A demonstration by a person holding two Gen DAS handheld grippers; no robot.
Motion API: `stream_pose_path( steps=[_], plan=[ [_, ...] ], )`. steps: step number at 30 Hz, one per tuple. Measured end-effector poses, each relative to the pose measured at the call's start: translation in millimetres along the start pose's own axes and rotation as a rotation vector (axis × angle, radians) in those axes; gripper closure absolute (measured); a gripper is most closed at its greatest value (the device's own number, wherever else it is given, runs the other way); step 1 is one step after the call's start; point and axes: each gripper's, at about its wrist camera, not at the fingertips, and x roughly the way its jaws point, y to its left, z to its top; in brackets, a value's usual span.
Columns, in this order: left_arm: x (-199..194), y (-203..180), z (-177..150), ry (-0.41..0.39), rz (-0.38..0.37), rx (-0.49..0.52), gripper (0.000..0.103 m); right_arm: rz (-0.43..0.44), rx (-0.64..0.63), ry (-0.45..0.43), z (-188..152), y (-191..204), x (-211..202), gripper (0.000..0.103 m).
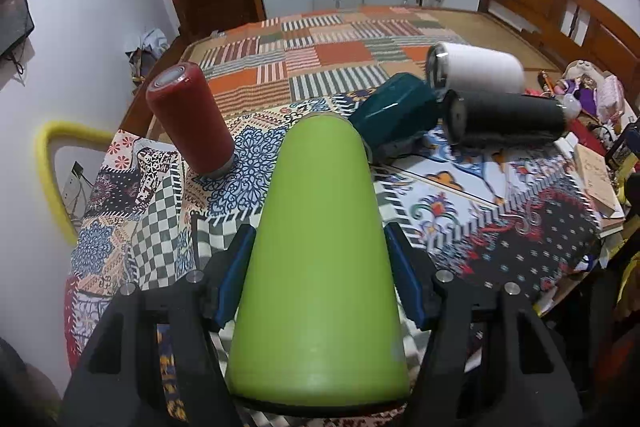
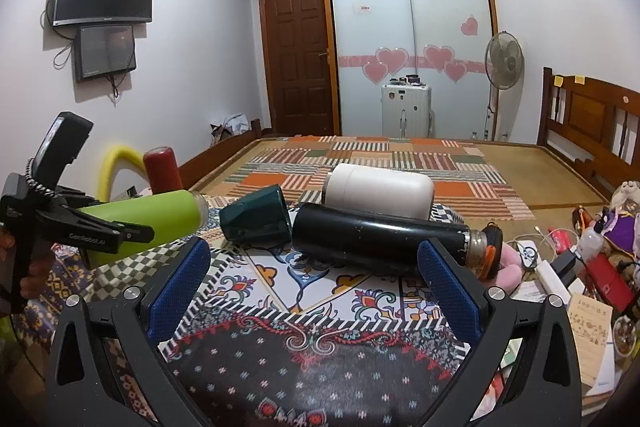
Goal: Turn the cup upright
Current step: 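Lift the lime-green bottle with the left gripper toward the right gripper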
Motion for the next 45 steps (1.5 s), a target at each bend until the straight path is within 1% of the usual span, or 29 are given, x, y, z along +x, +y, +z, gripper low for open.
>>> stream_pose_path(
  steps=[4,10,13,16,21,26,30,34,36,38,41,45],
  plan=[
    [-18.8,-20.0,-11.3,-0.035,-0.001,0.033,0.039,-0.005,-0.004,-0.012,0.1,1.7,-14.0,0.0],
    [-25.8,-56.8,-21.5,-0.046,-0.067,0.084,0.039,-0.016,-0.009,-0.022,-2.6,2.6,-31.0,0.0],
    [-21.3,-78.2,-25.0,-0.044,-0.098,0.115,0.039,-0.025,-0.015,-0.025,-3.6,3.0,-36.7,0.0],
    [-11.8,-96.0,-26.5,-0.03,-0.139,0.123,0.039,-0.035,-0.014,-0.024,-5.4,-0.6,-40.9,0.0],
    [2.5,-117.1,-23.2,-0.025,-0.169,0.146,0.039,-0.057,-0.015,-0.015,-7.7,-6.1,-41.8,0.0],
    [16.4,-128.9,-18.9,-0.026,-0.161,0.163,0.039,-0.064,0.0,-0.003,-11.0,-13.1,-38.0,0.0],
    [19.3,-129.7,-20.0,-0.034,-0.16,0.167,0.039,-0.068,-0.004,0.01,-12.9,-15.0,-30.7,0.0],
    [28.6,-125.6,-22.6,0.027,-0.197,0.156,0.038,-0.07,-0.012,0.026,-14.7,-14.8,-22.2,0.0],
    [23.2,-122.8,-24.3,0.003,-0.205,0.152,0.039,-0.068,-0.015,0.034,-14.3,-13.8,-19.0,0.0],
    [15.7,-122.4,-24.5,-0.018,-0.204,0.163,0.036,-0.071,-0.018,0.038,-14.2,-11.9,-15.7,0.0],
    [3.9,-117.5,-25.7,-0.048,-0.213,0.167,0.035,-0.072,-0.03,0.046,-12.4,-7.9,-10.1,0.0],
    [-12.6,-92.9,-27.6,-0.1,-0.199,0.119,0.034,-0.064,-0.046,0.059,-9.2,-1.3,-2.4,0.0]
  ],
)
